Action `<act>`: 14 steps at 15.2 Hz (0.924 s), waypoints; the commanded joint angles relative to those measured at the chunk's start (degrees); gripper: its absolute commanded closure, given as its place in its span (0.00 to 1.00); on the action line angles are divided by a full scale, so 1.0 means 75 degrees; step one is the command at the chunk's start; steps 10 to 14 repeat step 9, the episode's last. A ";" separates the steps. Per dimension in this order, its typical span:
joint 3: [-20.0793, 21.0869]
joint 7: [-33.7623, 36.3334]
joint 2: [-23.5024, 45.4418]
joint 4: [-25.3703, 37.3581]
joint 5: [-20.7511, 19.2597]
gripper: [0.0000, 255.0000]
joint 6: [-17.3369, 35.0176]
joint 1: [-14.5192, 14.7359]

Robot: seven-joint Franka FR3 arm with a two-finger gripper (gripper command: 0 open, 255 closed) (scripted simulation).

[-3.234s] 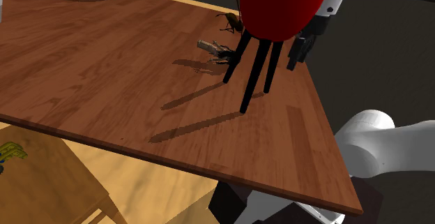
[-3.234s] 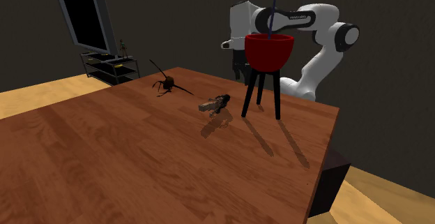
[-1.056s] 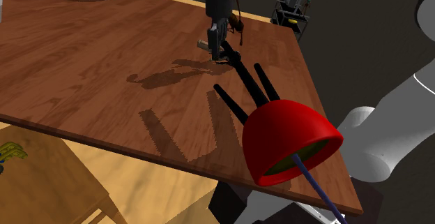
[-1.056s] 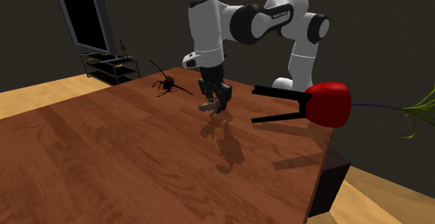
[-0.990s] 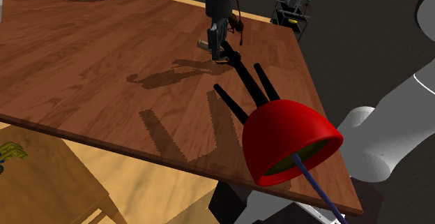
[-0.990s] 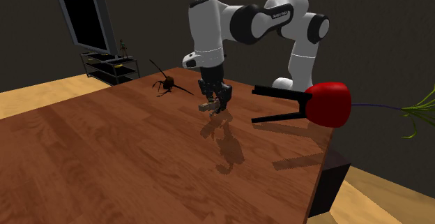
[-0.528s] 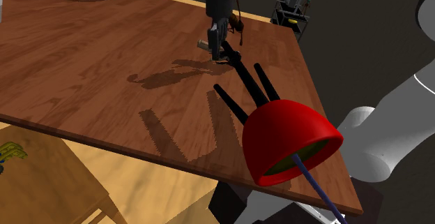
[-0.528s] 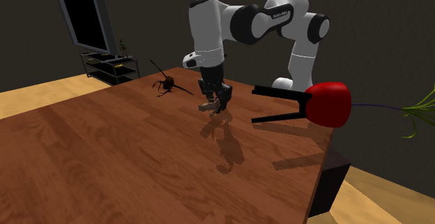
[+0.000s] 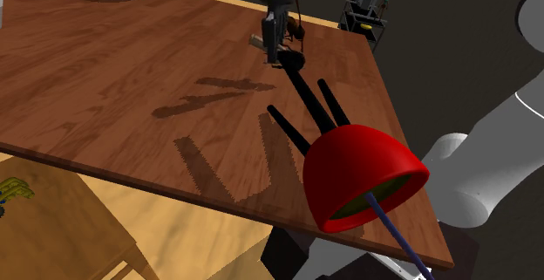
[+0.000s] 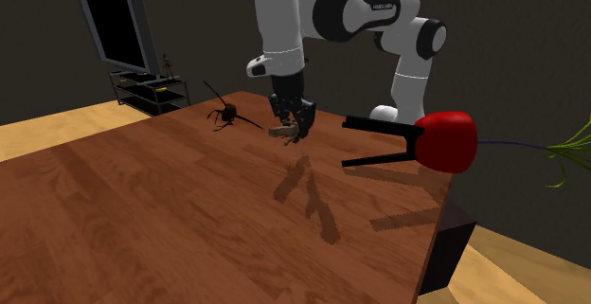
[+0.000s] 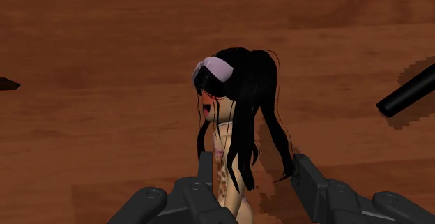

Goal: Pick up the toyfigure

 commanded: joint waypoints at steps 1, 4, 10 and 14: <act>0.0006 0.0012 0.0029 0.0257 -0.0002 1.00 -0.0230 0.0005; 0.0010 0.0020 0.0117 0.0673 -0.0012 1.00 -0.0559 0.0006; 0.0015 0.0031 0.0230 0.1139 -0.0025 1.00 -0.0913 0.0010; 0.0015 0.0031 0.0230 0.1139 -0.0025 1.00 -0.0913 0.0010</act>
